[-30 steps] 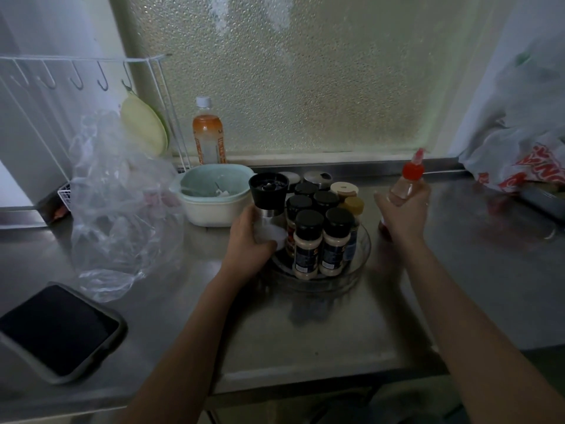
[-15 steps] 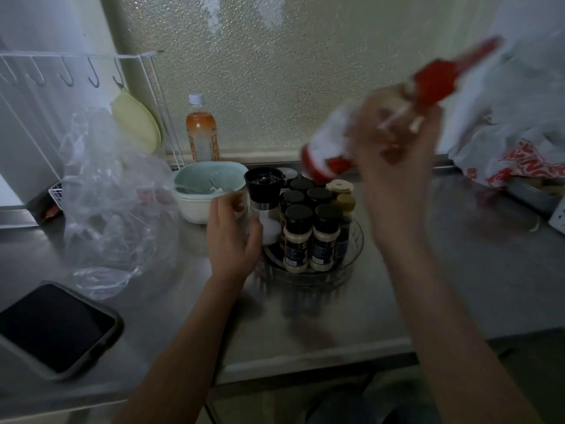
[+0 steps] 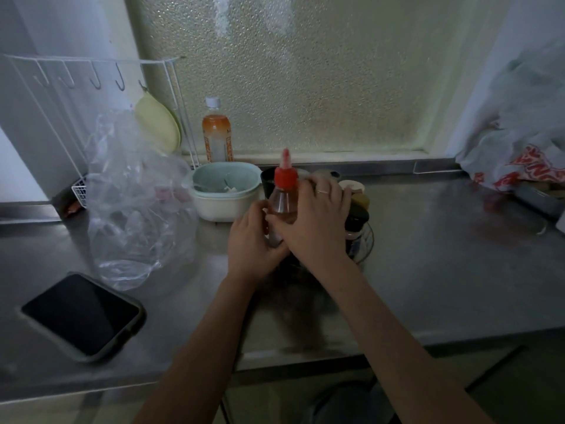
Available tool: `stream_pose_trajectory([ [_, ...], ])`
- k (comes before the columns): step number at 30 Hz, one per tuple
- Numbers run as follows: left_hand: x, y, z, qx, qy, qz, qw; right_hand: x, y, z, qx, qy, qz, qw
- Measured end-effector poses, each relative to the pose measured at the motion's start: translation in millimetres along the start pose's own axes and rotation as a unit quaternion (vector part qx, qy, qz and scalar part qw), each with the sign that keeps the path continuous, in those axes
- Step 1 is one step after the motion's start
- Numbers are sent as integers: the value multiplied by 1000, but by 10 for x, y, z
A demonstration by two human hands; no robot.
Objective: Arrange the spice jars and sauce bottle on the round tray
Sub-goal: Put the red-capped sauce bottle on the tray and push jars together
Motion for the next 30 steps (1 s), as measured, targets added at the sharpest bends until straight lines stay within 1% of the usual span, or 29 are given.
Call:
stream_pose_trajectory([
  [1, 18, -8, -1, -10, -9, 3, 1000, -28, -3, 4, -9, 16, -11, 1000],
  [3, 61, -54, -4, -36, -27, 23, 999, -170, -3, 33, -24, 86, -99, 991],
  [5, 84, -102, -13, -53, -30, 30, 998, -365, 99, 143, -23, 179, -186, 966],
  [7, 102, -152, -9, -75, -30, 31, 996, -530, 316, 315, 10, 261, -211, 942],
  [8, 110, -174, -6, -91, -32, 42, 994, -561, 458, 403, 44, 277, -222, 934],
  [9, 120, -195, -3, -106, -36, 55, 992, -540, 600, 488, 84, 273, -236, 929],
  [11, 139, -209, -10, -106, -44, 55, 992, -378, 816, 630, 157, 219, -269, 924],
  [13, 157, -183, -31, -81, -51, 18, 995, -195, 910, 726, 188, 162, -290, 924],
  [15, 158, -186, -57, -80, -53, 1, 995, -107, 912, 784, 186, 139, -295, 927],
  [18, 160, -215, -66, -86, -60, 9, 994, -41, 909, 848, 177, 135, -291, 931],
  [21, 164, -230, -46, -71, -70, 7, 995, 14, 912, 868, 166, 117, -272, 941],
  [24, 172, -191, -2, -61, -88, 57, 993, 51, 950, 843, 156, 113, -235, 953],
  [26, 149, -140, 15, -51, -70, 84, 993, 66, 975, 833, 161, 117, -224, 954],
  [30, 225, -54, 41, -30, -69, 46, 996, 75, 1012, 827, 164, 126, -225, 952],
])
Point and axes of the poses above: each hand's wrist, its own z-axis away from the middle knuckle, its own x-axis out of the palm, y = z × x, the point moved 8 cm from there along -z, towards the middle knuckle, and after that the axes turned 7 degrees about -x, right-handed, at the moved point
